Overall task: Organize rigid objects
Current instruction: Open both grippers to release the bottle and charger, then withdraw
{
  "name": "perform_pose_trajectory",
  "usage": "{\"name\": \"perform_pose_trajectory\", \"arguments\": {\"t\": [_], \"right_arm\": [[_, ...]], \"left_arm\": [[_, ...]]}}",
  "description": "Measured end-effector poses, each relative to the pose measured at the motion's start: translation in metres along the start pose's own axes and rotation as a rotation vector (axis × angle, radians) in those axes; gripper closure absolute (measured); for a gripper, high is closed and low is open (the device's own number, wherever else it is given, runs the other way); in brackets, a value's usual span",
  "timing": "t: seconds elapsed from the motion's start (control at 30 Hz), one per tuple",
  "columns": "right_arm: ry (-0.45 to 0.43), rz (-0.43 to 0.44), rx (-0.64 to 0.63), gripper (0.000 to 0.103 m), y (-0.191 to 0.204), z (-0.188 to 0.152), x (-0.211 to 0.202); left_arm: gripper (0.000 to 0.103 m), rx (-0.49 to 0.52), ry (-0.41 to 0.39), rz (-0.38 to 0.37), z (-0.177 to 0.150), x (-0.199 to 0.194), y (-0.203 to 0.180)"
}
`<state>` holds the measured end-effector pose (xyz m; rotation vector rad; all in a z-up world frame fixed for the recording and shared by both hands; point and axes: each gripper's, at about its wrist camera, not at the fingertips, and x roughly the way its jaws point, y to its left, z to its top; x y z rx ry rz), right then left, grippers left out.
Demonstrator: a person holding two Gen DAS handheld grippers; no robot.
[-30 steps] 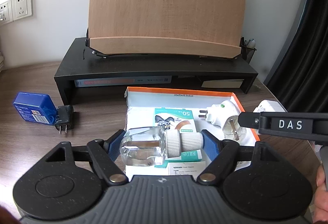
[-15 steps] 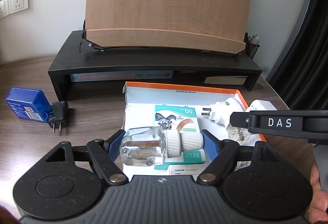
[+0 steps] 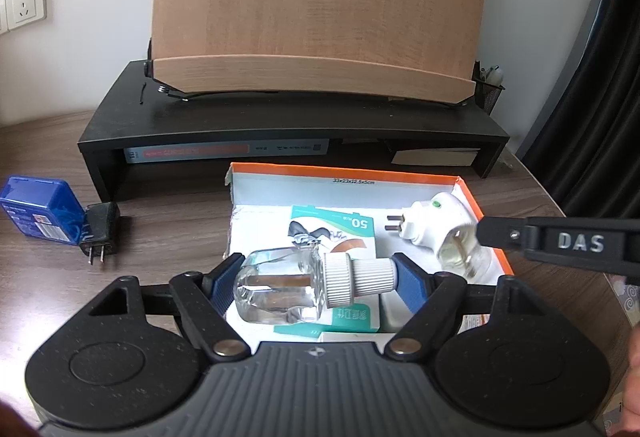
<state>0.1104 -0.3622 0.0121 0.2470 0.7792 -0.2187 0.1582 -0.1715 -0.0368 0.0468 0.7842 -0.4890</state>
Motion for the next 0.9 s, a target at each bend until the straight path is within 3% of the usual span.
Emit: {"name": "perform_pose_trajectory", "arguments": {"t": [0.4, 0.5, 0.7, 0.9], "right_arm": [[-0.057, -0.055, 0.064, 0.044, -0.028, -0.007, -0.029], [-0.074, -0.061, 0.073, 0.04, -0.028, -0.009, -0.034], [-0.082, -0.028, 0.055, 0.034, -0.013, -0.011, -0.037], [-0.064, 0.037, -0.009, 0.032, 0.027, -0.015, -0.036]], "left_arm": [[0.023, 0.018, -0.016, -0.052, 0.011, 0.011, -0.022], [0.014, 0.035, -0.048, -0.035, 0.014, 0.004, -0.027], [0.014, -0.01, -0.067, 0.005, 0.008, -0.014, -0.008], [0.012, -0.08, -0.083, 0.088, -0.001, -0.039, 0.033]]}}
